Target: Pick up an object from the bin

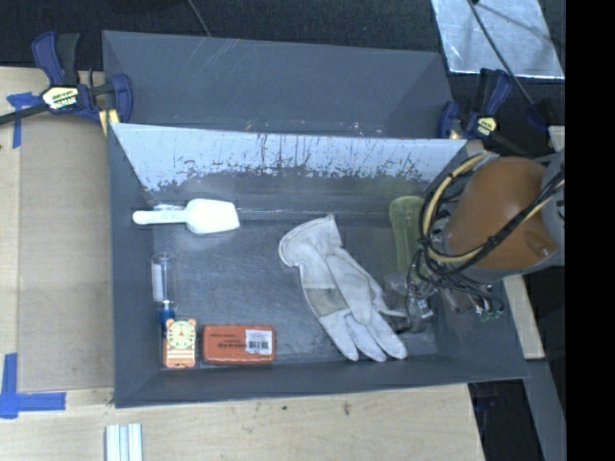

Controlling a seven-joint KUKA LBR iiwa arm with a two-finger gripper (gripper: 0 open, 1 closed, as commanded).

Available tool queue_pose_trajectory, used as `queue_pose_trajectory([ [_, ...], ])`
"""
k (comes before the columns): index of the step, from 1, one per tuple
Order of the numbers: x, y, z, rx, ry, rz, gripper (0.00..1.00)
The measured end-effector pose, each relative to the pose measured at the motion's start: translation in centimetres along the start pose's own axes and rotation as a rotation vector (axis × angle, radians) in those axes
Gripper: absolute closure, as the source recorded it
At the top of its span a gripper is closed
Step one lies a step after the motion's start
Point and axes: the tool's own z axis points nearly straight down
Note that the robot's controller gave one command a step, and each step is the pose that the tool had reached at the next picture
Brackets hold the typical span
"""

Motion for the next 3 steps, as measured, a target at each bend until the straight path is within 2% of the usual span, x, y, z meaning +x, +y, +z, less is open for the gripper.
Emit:
queue_pose_trajectory([
  [1,0.2,-0.2,-4.7,-0.005,0.008,0.021,1.00],
  [2,0.9,-0.3,-11.6,-0.003,0.007,0.077,1.00],
  [3,1.2,-1.2,-16.3,-0.001,0.003,0.020,1.00],
])
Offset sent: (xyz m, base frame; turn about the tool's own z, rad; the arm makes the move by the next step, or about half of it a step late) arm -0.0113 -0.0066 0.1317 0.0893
